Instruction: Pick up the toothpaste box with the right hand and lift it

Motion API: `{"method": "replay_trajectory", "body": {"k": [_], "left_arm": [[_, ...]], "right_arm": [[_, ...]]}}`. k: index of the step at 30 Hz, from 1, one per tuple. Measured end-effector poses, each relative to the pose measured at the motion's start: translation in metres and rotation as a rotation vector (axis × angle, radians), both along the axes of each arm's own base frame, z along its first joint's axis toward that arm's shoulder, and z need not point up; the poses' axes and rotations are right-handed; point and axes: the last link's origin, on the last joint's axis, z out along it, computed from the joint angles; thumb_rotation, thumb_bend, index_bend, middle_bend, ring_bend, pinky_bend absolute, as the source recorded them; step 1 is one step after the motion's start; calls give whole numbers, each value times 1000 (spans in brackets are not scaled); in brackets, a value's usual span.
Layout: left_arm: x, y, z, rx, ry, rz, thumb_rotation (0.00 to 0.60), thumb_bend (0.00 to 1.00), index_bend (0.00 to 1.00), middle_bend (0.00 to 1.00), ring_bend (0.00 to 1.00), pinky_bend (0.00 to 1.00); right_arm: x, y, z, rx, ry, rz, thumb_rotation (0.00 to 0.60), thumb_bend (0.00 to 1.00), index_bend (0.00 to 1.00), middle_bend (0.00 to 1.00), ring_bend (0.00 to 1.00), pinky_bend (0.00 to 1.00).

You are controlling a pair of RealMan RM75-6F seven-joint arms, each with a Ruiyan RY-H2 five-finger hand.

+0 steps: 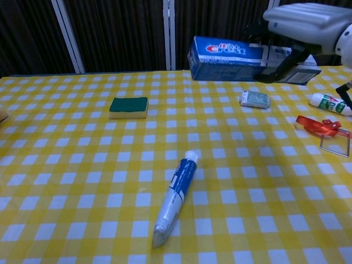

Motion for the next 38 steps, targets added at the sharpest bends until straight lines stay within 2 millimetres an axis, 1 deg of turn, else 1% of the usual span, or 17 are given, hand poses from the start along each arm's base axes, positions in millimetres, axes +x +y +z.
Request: {"method": "replay_trajectory", "body": {"k": [2, 3, 4, 6, 8, 10, 13, 16, 19, 21, 26, 28, 31, 35, 38], "left_arm": [[-1, 1, 0, 0, 1, 3, 600, 0, 0, 0, 0, 0], [-1, 1, 0, -1, 1, 5, 600, 0, 0, 0, 0, 0], [-2, 1, 0, -1, 1, 6, 600, 0, 0, 0, 0, 0], [-3, 2, 0, 0, 2, 10, 600, 0, 0, 0, 0, 0], [-3, 2, 0, 0, 3, 13, 600, 0, 0, 0, 0, 0], [-4, 2, 0, 0, 4, 17, 600, 0, 0, 0, 0, 0], [-6, 3, 0, -2, 6, 24, 600, 0, 0, 0, 0, 0], [-6, 3, -1, -5, 6, 23, 600, 0, 0, 0, 0, 0], [-4, 2, -1, -1, 7, 17, 600, 0, 0, 0, 0, 0], [-3, 1, 0, 3, 5, 12, 600, 0, 0, 0, 0, 0], [1, -2, 2, 11, -7, -4, 600, 0, 0, 0, 0, 0], [2, -2, 2, 7, -13, -9, 600, 0, 0, 0, 0, 0], [3, -4, 2, 4, -14, -9, 600, 0, 0, 0, 0, 0], [4, -5, 4, 7, -18, -13, 600, 0, 0, 0, 0, 0], [5, -7, 5, 11, -21, -16, 600, 0, 0, 0, 0, 0]], "right_arm": [[-5, -2, -13, 1, 62, 10, 600, 394, 550, 521, 439, 334], [-7, -3, -19, 3, 79, 11, 600, 340, 475, 453, 387, 228], [-8, -4, -23, 5, 92, 10, 600, 273, 378, 367, 307, 137], [-11, -7, -33, 15, 113, -7, 600, 161, 239, 240, 177, 45], [-15, -8, -39, 35, 126, -35, 600, 56, 147, 151, 91, 4], [-18, -9, -42, 52, 126, -64, 600, 6, 113, 119, 59, 0], [-19, -9, -42, 62, 112, -103, 600, 0, 112, 99, 27, 0], [-17, -5, -35, 65, 91, -110, 600, 0, 112, 68, 0, 0], [-21, 3, -20, 63, 80, -121, 600, 0, 112, 65, 0, 0], [-29, 10, -5, 52, 78, -133, 600, 0, 113, 65, 0, 0], [-56, 34, 35, -17, 34, -144, 600, 0, 113, 59, 0, 0], [-67, 44, 48, -40, -5, -145, 600, 0, 109, 32, 0, 0], [-90, 65, 71, -85, -71, -146, 600, 0, 84, 1, 0, 0], [-125, 102, 101, -154, -99, -151, 600, 0, 56, 0, 0, 0], [-139, 122, 115, -190, -91, -120, 600, 0, 48, 0, 0, 0]]}}
